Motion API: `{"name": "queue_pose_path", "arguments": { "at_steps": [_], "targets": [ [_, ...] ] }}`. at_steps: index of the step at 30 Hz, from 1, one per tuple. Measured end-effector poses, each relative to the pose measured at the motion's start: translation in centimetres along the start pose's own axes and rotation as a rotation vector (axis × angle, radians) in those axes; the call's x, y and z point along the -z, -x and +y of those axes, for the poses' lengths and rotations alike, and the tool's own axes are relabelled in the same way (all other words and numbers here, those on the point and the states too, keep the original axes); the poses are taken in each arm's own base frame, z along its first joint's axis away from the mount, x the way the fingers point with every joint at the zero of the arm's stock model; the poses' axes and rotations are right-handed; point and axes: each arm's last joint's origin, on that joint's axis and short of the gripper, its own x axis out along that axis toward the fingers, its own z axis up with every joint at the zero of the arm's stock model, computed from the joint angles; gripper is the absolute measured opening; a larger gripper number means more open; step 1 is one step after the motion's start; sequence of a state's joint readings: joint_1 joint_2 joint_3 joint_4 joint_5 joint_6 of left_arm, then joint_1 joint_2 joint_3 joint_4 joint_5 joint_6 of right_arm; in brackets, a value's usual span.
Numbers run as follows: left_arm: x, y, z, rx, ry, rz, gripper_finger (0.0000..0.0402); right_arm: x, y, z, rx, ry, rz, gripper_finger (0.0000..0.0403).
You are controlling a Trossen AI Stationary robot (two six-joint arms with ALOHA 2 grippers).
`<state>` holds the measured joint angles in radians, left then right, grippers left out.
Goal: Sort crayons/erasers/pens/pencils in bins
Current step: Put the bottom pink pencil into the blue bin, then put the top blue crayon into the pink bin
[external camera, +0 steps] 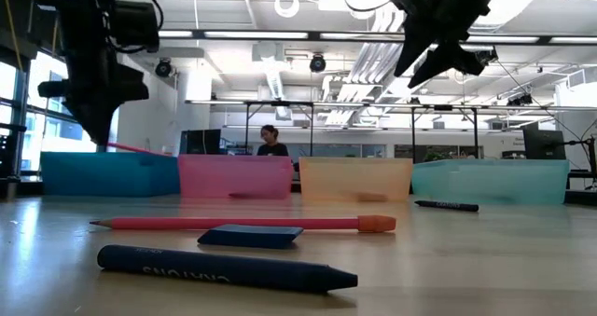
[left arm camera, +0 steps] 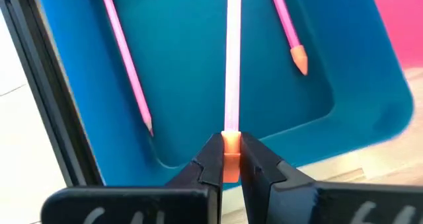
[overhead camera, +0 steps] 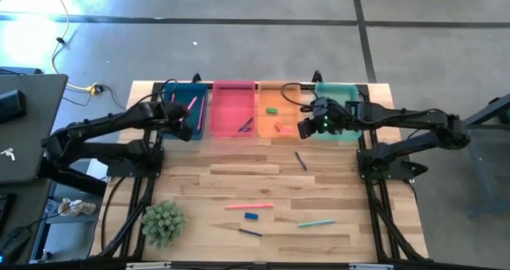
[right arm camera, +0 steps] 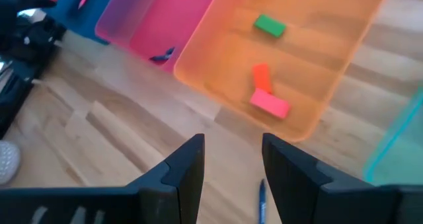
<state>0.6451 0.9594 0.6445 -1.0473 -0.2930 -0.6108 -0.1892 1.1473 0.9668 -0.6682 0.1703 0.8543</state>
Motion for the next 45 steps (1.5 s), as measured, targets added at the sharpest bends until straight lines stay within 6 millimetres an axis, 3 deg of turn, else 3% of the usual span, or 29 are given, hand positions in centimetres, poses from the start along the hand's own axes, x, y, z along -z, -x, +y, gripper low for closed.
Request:
{"name": "queue_pose_path", "arguments": {
  "at_steps": [9,17,33,45],
  "targets": [
    [-1.8,-1.8,-0.9,-0.004,0.007,-0.016,0.0015,1.4,0.4,1.2,-0.031,-0.001,0.020,0.0144],
    [-2.8,-3.3,-0.4,-0.017,-0.006,0.053,0.0016,2.9,0.6,2.3,-0.073,0.019,0.072,0.0144],
    [-3.4,-4.7,0.2,0.003,-0.012,0.126,0.0064,6.7,-3.5,3.8,0.085,0.041,0.228,0.0144],
    [-3.6,-4.7,0.6,0.015,-0.058,0.135,0.0143,9.0,-6.5,3.9,0.182,0.076,0.378,0.0144]
  ]
}}
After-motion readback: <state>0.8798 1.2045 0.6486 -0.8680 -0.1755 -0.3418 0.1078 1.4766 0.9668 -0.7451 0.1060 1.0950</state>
